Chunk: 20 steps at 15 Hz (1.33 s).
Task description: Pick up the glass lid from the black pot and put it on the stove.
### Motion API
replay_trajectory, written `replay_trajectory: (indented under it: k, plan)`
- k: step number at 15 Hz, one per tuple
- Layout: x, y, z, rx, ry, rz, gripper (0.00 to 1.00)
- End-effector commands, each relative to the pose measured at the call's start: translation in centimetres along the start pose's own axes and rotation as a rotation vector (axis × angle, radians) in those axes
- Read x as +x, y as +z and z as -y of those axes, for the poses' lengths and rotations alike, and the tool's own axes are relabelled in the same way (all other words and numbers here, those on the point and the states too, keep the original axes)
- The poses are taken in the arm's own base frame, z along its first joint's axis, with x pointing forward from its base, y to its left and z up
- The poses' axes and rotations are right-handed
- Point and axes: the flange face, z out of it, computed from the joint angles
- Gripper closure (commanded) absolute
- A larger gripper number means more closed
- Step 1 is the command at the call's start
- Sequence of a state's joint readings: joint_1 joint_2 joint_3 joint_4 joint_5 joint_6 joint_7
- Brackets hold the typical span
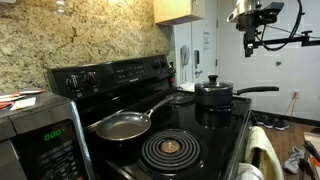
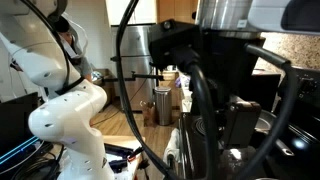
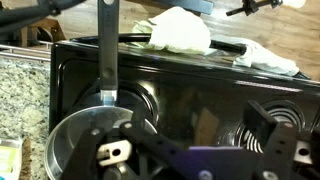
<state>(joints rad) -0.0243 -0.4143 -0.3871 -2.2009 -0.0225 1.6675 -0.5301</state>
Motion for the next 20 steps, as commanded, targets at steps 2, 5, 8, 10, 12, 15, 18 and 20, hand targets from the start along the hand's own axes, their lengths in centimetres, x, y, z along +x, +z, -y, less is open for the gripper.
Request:
replay_trajectory:
  k: [2,5,8,10,12,15,18,20]
  plan:
    - [0.7,0.0,0.0,-0.035,0.005,-0.001,0.00]
    - [3.2,-0.2,-0.5,-0.163,-0.021,0.000,0.00]
    - [6.7,1.1,-1.3,-0.219,-0.057,-0.015,0.00]
    - [8.7,2.4,-2.5,-0.246,-0.065,-0.007,0.00]
    - [10.3,3.7,-4.0,-0.268,-0.058,0.004,0.00]
    - [11.7,5.5,-6.7,-0.294,-0.037,0.016,0.00]
    - [13.0,7.2,-8.7,-0.282,-0.041,-0.022,0.00]
    - [13.9,7.8,-9.4,-0.269,-0.040,-0.056,0.00]
